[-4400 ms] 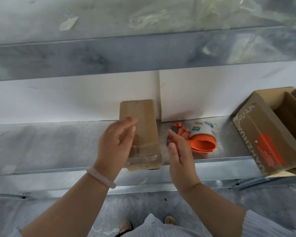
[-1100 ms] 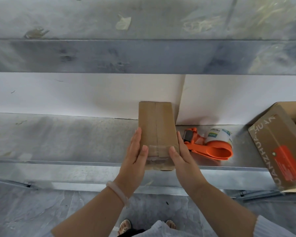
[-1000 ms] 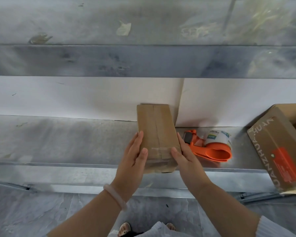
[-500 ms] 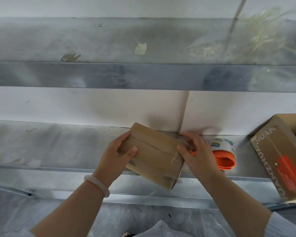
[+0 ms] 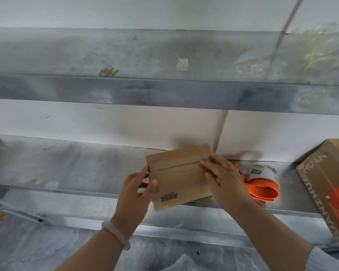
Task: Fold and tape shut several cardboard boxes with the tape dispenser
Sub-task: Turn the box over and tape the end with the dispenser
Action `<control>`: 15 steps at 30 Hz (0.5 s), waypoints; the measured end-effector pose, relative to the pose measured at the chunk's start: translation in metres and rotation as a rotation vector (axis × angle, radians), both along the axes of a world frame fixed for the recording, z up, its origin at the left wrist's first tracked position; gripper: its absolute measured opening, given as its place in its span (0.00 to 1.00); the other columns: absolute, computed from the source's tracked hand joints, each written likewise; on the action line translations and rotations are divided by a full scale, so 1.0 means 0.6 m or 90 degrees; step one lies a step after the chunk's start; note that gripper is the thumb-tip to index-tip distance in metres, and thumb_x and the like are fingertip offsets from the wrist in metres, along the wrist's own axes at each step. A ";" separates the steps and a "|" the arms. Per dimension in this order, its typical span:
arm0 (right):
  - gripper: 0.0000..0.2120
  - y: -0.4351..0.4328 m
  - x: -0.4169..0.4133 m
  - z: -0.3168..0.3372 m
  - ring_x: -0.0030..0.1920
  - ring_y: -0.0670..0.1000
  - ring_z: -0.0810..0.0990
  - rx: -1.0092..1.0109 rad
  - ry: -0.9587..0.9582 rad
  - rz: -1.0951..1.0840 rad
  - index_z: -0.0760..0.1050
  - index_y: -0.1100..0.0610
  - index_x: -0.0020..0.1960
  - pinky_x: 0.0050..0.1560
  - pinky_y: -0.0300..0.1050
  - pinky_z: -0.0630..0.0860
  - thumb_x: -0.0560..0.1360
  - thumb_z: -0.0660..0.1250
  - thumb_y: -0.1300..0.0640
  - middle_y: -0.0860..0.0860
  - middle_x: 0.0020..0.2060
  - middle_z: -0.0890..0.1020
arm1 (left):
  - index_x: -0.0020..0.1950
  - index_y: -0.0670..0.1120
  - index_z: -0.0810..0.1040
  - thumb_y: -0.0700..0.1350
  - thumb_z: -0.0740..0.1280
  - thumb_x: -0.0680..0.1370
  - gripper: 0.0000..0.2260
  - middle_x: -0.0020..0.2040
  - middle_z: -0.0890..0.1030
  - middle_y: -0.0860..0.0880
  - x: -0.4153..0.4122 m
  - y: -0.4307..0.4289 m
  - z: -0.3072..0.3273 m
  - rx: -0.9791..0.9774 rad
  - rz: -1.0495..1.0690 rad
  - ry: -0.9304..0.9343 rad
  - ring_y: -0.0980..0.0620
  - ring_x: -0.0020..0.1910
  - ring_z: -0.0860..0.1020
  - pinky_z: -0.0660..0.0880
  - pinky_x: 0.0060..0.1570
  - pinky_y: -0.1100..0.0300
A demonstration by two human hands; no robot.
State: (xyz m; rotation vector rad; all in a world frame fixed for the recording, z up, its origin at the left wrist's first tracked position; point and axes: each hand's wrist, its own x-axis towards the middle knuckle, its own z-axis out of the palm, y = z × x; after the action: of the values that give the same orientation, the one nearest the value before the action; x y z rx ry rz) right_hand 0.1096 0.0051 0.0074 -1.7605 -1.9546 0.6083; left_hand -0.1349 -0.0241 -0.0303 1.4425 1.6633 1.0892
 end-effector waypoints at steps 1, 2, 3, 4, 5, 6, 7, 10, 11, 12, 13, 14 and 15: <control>0.18 0.002 -0.002 0.001 0.73 0.48 0.59 -0.009 -0.008 0.001 0.70 0.43 0.71 0.70 0.39 0.50 0.81 0.60 0.49 0.43 0.75 0.63 | 0.72 0.54 0.67 0.57 0.62 0.75 0.26 0.57 0.70 0.58 0.002 -0.004 -0.002 0.002 0.000 0.002 0.59 0.52 0.76 0.76 0.45 0.71; 0.20 0.003 -0.005 0.001 0.75 0.48 0.57 -0.022 -0.025 0.003 0.68 0.42 0.72 0.72 0.41 0.49 0.81 0.60 0.47 0.43 0.76 0.61 | 0.72 0.56 0.66 0.57 0.61 0.74 0.26 0.57 0.69 0.59 0.005 -0.009 -0.005 0.006 0.000 0.006 0.58 0.52 0.76 0.76 0.46 0.72; 0.22 0.002 -0.008 0.000 0.76 0.48 0.54 -0.026 -0.050 0.005 0.65 0.42 0.74 0.74 0.44 0.47 0.80 0.59 0.44 0.42 0.77 0.58 | 0.71 0.57 0.66 0.58 0.61 0.74 0.25 0.57 0.69 0.59 0.008 -0.013 -0.007 0.012 0.002 0.010 0.58 0.53 0.76 0.75 0.46 0.73; 0.24 0.001 -0.011 -0.003 0.77 0.48 0.52 -0.022 -0.077 0.009 0.63 0.42 0.75 0.76 0.47 0.45 0.80 0.59 0.41 0.42 0.77 0.56 | 0.70 0.58 0.66 0.58 0.61 0.74 0.24 0.57 0.70 0.59 0.009 -0.016 -0.011 0.020 0.007 0.012 0.57 0.53 0.76 0.75 0.47 0.73; 0.26 0.001 -0.014 -0.007 0.78 0.48 0.49 -0.017 -0.097 0.011 0.61 0.41 0.76 0.77 0.50 0.43 0.79 0.58 0.39 0.42 0.78 0.55 | 0.69 0.58 0.67 0.57 0.61 0.74 0.23 0.57 0.70 0.59 0.010 -0.018 -0.014 0.030 0.010 0.013 0.58 0.53 0.77 0.76 0.48 0.72; 0.27 0.002 -0.016 -0.010 0.78 0.48 0.47 -0.017 -0.101 0.013 0.59 0.41 0.76 0.78 0.51 0.41 0.78 0.57 0.38 0.42 0.78 0.53 | 0.68 0.59 0.69 0.57 0.62 0.73 0.22 0.58 0.70 0.59 0.009 -0.020 -0.017 0.042 0.011 0.010 0.58 0.54 0.77 0.77 0.48 0.71; 0.27 0.003 -0.017 -0.012 0.78 0.47 0.45 -0.022 -0.093 0.014 0.59 0.41 0.76 0.78 0.53 0.40 0.79 0.57 0.38 0.42 0.78 0.52 | 0.67 0.59 0.70 0.57 0.63 0.73 0.22 0.59 0.70 0.59 0.006 -0.019 -0.019 0.055 0.008 0.003 0.57 0.55 0.76 0.77 0.48 0.71; 0.25 0.006 -0.014 -0.016 0.78 0.46 0.42 -0.039 -0.051 0.023 0.58 0.41 0.76 0.78 0.55 0.42 0.80 0.58 0.42 0.41 0.78 0.50 | 0.65 0.64 0.69 0.62 0.68 0.69 0.25 0.69 0.65 0.57 -0.009 -0.006 -0.020 0.047 -0.020 -0.025 0.54 0.65 0.72 0.79 0.54 0.61; 0.25 0.007 -0.011 -0.017 0.78 0.45 0.42 -0.039 -0.040 0.027 0.59 0.40 0.76 0.78 0.55 0.42 0.80 0.58 0.43 0.40 0.78 0.50 | 0.67 0.64 0.67 0.64 0.69 0.67 0.29 0.72 0.63 0.57 -0.014 0.002 -0.017 0.018 -0.042 -0.047 0.55 0.67 0.69 0.78 0.56 0.56; 0.25 0.007 -0.009 -0.018 0.78 0.45 0.42 -0.037 -0.028 0.030 0.60 0.40 0.75 0.78 0.55 0.42 0.80 0.59 0.43 0.40 0.78 0.51 | 0.71 0.62 0.64 0.66 0.71 0.66 0.36 0.74 0.62 0.57 -0.018 0.011 -0.015 -0.022 -0.071 -0.085 0.56 0.69 0.67 0.77 0.59 0.53; 0.24 0.008 -0.006 -0.019 0.78 0.44 0.42 -0.034 -0.016 0.033 0.61 0.40 0.75 0.78 0.54 0.41 0.80 0.60 0.44 0.39 0.78 0.51 | 0.74 0.60 0.60 0.66 0.74 0.64 0.42 0.74 0.62 0.58 -0.023 0.022 -0.014 -0.061 -0.098 -0.129 0.57 0.71 0.66 0.77 0.60 0.50; 0.24 0.010 -0.004 -0.020 0.78 0.44 0.42 -0.030 -0.007 0.036 0.62 0.40 0.74 0.78 0.54 0.41 0.80 0.61 0.45 0.39 0.78 0.52 | 0.76 0.58 0.58 0.65 0.76 0.63 0.46 0.73 0.65 0.58 -0.026 0.032 -0.012 -0.093 -0.117 -0.161 0.58 0.71 0.66 0.76 0.61 0.48; 0.24 0.011 -0.002 -0.020 0.78 0.44 0.42 -0.026 -0.003 0.038 0.62 0.39 0.74 0.78 0.53 0.41 0.79 0.61 0.45 0.39 0.78 0.52 | 0.76 0.56 0.59 0.62 0.77 0.63 0.47 0.72 0.68 0.57 -0.029 0.040 -0.010 -0.110 -0.130 -0.172 0.58 0.71 0.67 0.76 0.62 0.48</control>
State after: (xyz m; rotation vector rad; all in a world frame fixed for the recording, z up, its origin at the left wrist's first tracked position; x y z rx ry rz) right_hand 0.1086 0.0117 -0.0048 -1.7341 -2.0170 0.6699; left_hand -0.1523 0.0001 -0.0363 1.2615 1.3532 0.9545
